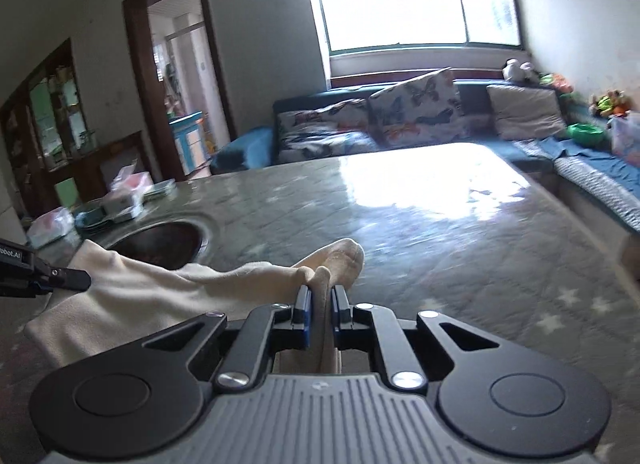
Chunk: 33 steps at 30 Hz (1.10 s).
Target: Fold clothes
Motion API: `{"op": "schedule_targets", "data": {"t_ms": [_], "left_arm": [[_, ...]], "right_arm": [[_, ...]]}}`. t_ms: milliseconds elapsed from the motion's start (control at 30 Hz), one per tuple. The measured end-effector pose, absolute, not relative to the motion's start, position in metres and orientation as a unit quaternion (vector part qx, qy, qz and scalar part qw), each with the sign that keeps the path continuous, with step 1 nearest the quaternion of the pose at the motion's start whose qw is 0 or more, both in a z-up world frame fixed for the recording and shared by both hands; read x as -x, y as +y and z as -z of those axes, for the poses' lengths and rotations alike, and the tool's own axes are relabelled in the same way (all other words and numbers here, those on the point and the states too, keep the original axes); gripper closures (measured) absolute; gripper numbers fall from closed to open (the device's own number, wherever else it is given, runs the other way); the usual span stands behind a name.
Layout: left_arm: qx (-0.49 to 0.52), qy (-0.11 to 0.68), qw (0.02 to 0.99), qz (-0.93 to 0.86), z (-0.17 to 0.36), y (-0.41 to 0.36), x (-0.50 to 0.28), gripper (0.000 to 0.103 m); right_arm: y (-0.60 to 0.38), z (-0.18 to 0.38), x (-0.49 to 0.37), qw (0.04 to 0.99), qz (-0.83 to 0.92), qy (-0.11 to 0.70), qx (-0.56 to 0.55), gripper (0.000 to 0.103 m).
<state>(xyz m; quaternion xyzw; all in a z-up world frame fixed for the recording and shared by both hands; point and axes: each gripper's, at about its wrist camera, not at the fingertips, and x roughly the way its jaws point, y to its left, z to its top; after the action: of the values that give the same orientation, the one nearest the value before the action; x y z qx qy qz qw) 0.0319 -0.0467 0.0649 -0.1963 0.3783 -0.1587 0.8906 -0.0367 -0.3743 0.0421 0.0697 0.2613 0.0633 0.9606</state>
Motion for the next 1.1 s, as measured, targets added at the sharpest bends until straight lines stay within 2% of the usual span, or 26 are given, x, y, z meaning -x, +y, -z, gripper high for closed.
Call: {"op": "schedule_targets", "data": {"t_ms": [433, 600, 833, 1100], "left_arm": [[0.143, 0.382, 0.883, 0.232, -0.068, -0.157, -0.071, 0.09], [0.114, 0.387, 0.882, 0.242, -0.06, -0.187, -0.081, 0.09], [0.087, 0.416, 0.876, 0.229, -0.038, -0.201, -0.089, 0.086], [0.071, 0.388, 0.893, 0.216, -0.049, -0.188, -0.082, 0.082]], "right_arm": [[-0.452, -0.07, 0.041, 0.971, 0.04, 0.233, -0.035, 0.094], [-0.473, -0.063, 0.036, 0.967, 0.072, 0.242, -0.026, 0.094], [-0.49, -0.033, 0.026, 0.952, 0.098, 0.289, -0.036, 0.094], [-0.489, -0.032, 0.019, 0.947, 0.104, 0.301, -0.044, 0.09]]}}
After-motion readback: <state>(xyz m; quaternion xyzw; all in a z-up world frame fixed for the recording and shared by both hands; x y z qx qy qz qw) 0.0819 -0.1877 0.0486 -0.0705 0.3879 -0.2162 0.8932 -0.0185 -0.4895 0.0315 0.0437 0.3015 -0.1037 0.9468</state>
